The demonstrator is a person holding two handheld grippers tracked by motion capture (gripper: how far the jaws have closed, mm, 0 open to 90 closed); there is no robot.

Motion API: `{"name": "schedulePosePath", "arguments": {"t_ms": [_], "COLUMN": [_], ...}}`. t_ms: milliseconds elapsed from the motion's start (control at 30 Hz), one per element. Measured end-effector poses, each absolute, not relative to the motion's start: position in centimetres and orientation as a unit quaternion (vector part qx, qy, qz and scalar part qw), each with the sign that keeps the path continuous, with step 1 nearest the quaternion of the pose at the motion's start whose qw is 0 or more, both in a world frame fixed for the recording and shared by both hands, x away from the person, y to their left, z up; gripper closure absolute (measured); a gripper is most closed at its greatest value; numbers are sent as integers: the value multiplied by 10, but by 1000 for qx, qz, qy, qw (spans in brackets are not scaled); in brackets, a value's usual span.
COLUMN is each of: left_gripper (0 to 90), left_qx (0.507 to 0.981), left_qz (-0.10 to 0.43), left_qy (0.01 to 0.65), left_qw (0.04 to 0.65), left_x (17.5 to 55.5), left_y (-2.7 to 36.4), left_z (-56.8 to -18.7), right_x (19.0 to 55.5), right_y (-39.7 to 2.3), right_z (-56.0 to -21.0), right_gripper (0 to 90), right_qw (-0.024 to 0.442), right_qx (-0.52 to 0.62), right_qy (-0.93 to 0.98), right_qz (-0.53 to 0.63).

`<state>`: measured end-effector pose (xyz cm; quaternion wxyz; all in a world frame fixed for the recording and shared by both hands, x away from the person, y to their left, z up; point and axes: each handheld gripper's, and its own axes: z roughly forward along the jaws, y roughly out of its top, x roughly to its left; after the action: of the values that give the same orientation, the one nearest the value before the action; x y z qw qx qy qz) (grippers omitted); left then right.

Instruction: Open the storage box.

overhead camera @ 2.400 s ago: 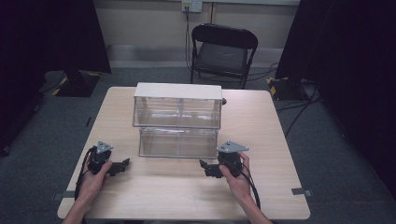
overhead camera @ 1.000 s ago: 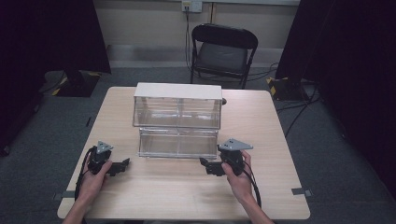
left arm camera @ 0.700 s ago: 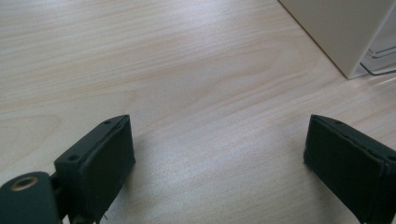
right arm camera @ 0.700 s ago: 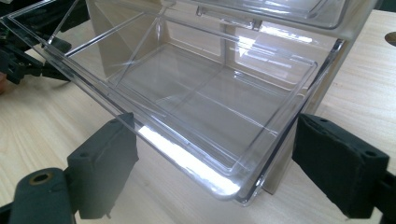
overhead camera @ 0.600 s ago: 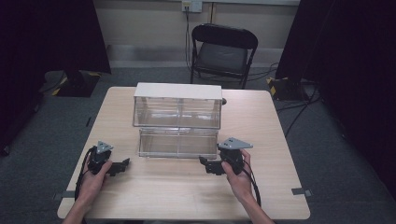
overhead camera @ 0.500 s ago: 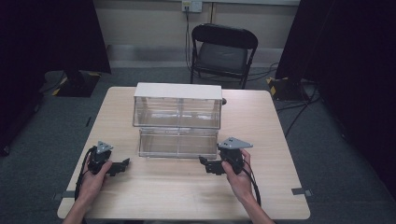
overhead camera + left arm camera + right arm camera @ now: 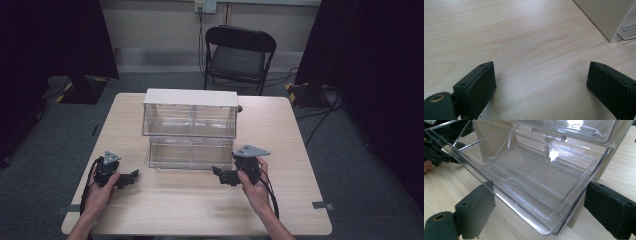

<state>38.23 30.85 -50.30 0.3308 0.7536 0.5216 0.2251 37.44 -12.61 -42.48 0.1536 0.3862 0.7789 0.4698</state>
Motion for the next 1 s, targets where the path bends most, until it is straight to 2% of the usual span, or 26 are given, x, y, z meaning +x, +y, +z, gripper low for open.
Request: {"name": "schedulePosePath", "arguments": {"t_ms": [1000], "left_gripper": [80], "left_qx": [754], "left_qz": [225], "left_qy": [521], "left_qw": [331], "left_x": [382], "left_y": [309], "left_z": [-503], "right_x": [379], "right_y": [-121], "right_z": [-416], "right_gripper": [56], "right_qw": [149], "right_qx": [387], "right_qy": [780], "right_qz": [469]}}
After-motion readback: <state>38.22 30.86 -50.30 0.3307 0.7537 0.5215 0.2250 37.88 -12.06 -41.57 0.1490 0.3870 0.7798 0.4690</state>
